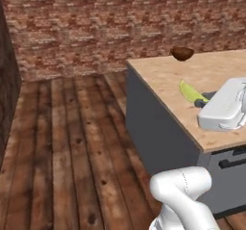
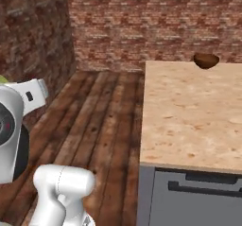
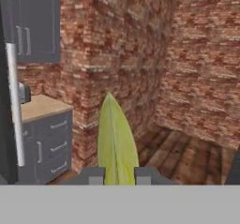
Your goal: There is a bowl on the dining counter. Grab a lemon wedge from the fridge and place it in the bowl. Then get the liquor bottle and glass cup from the cabinet and place them next to the bowl.
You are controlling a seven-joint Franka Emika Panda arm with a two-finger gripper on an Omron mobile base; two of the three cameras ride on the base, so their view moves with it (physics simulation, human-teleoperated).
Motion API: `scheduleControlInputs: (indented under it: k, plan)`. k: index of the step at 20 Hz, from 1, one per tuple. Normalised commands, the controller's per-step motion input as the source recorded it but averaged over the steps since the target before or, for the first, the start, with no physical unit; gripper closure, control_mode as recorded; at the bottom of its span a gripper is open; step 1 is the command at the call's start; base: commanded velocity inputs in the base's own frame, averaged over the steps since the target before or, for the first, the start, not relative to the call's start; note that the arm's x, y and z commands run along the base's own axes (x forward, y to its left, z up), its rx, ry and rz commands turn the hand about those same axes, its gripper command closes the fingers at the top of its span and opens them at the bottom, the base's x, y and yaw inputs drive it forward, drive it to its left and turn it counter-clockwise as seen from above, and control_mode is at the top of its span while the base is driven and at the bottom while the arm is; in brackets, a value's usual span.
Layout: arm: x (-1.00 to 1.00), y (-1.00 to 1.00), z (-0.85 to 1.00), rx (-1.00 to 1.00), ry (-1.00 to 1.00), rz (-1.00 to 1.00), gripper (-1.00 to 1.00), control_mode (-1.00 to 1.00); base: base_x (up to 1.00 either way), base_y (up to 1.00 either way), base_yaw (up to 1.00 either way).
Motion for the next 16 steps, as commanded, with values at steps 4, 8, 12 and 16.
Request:
scheduleControlInputs:
  k: [4,8,12,16]
  plan:
    - [0.00,0.00,0.00,0.00,0.00,0.00,1.00,1.00,0.56,0.79,-0.46]
    - [0.00,0.00,0.00,0.00,0.00,0.00,1.00,1.00,0.65,0.79,-0.45]
    - [0.00,0.00,0.00,0.00,0.00,0.00,1.00,1.00,0.70,0.79,-0.44]
    - [0.00,0.00,0.00,0.00,0.00,0.00,1.00,1.00,0.72,0.78,-0.44]
